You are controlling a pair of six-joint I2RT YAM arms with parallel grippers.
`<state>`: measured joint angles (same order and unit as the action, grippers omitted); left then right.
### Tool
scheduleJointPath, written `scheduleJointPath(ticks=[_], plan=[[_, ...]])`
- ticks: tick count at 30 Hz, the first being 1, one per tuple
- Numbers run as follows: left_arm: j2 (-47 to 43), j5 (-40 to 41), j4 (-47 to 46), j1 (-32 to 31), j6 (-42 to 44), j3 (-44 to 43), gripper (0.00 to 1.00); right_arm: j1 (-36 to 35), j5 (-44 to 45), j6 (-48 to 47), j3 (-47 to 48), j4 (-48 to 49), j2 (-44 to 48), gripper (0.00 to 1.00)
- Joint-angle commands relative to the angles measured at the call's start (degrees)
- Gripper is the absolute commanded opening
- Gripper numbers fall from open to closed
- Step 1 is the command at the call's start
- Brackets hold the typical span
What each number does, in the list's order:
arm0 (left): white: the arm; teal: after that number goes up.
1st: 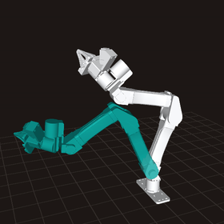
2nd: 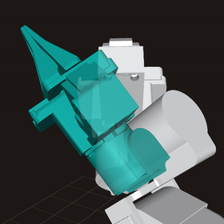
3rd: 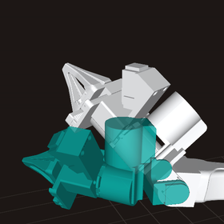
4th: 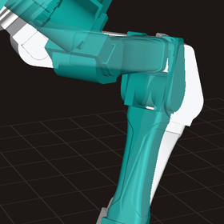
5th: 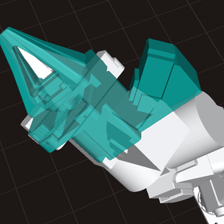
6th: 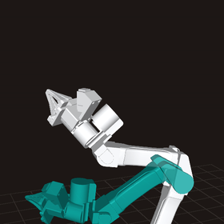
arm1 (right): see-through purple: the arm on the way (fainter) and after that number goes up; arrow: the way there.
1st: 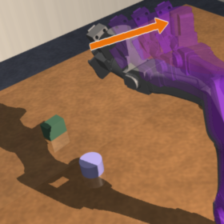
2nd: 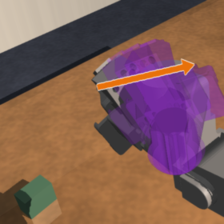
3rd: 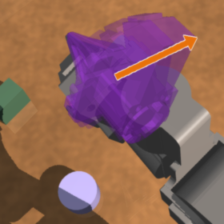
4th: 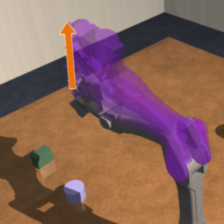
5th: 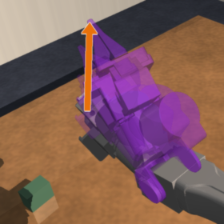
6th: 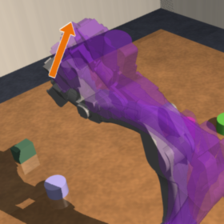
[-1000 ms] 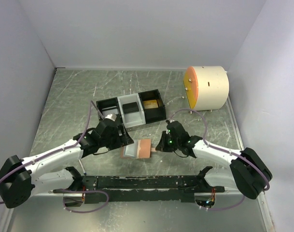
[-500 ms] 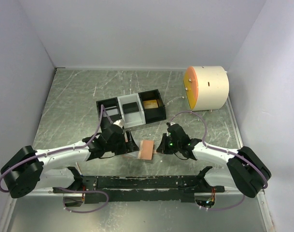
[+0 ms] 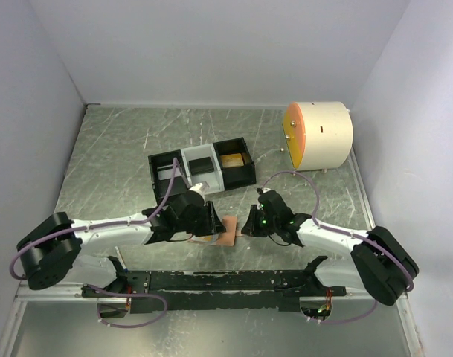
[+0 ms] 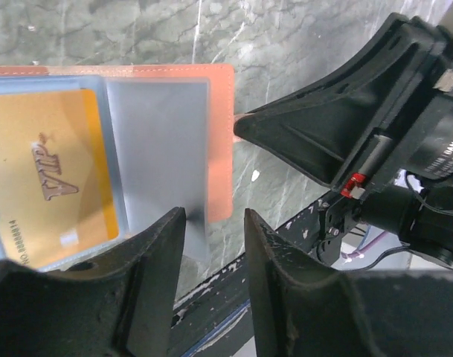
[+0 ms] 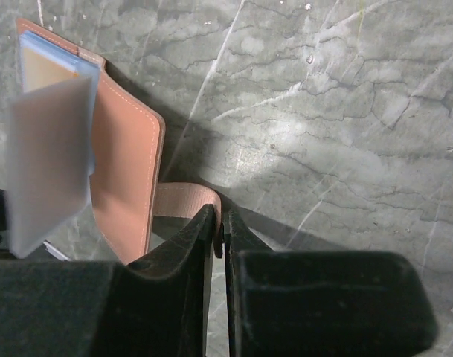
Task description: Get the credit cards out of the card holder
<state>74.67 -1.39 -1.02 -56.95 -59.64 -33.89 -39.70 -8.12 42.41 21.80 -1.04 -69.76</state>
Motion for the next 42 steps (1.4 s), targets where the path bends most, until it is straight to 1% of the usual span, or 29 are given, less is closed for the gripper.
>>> scheduleJointPath(ticks=[1,4,6,11,14,19,23,27,32,37,42], plan=[[4.19,0.59,-0.53,-1.84,1.2,-3.53,0.47,0.27,0.2,-0.37,0.17,0.42,2.63,0.11],[6.22,2.75,1.93,-2.64,0.74,-4.07,0.46,0.32,0.95,-1.23,1.71,-1.94,4.63,0.15],[6.9,3.08,1.69,-2.79,0.61,-3.5,0.47,0.33,1.02,-2.15,2.98,-3.8,6.18,0.18],[7.4,0.85,-4.16,-2.93,-0.44,-0.52,0.51,0.32,1.19,-2.68,6.52,-8.22,9.2,0.34],[8.31,-0.22,-6.73,-3.48,-0.52,-0.08,0.52,0.27,2.7,-3.09,9.33,-11.24,11.2,0.37],[9.52,0.84,-5.74,-4.76,-0.86,-0.98,0.54,0.33,2.05,-2.79,12.54,-12.12,12.09,0.39],[9.16,1.08,-6.46,-4.93,-1.43,-0.38,0.55,0.31,-1.91,-1.44,12.96,-9.75,10.17,0.37],[8.4,2.22,-4.31,-5.32,-1.45,-0.63,0.54,0.33,-6.98,0.98,11.43,-3.9,7.18,0.26],[6.25,3.02,-3.32,-5.47,-1.44,0.1,0.54,0.1,-12.37,2.22,11.27,1.96,0.17,0.2],[5.99,3.88,-0.34,-5.45,-1.4,-0.42,0.54,-1.28,-9.84,1.62,13.12,1.08,-8.78,0.15],[4.69,4.4,1.82,-5.45,-1.13,-0.96,0.54,-2.31,-0.68,0.78,10.43,-1.88,-10.16,0.14]])
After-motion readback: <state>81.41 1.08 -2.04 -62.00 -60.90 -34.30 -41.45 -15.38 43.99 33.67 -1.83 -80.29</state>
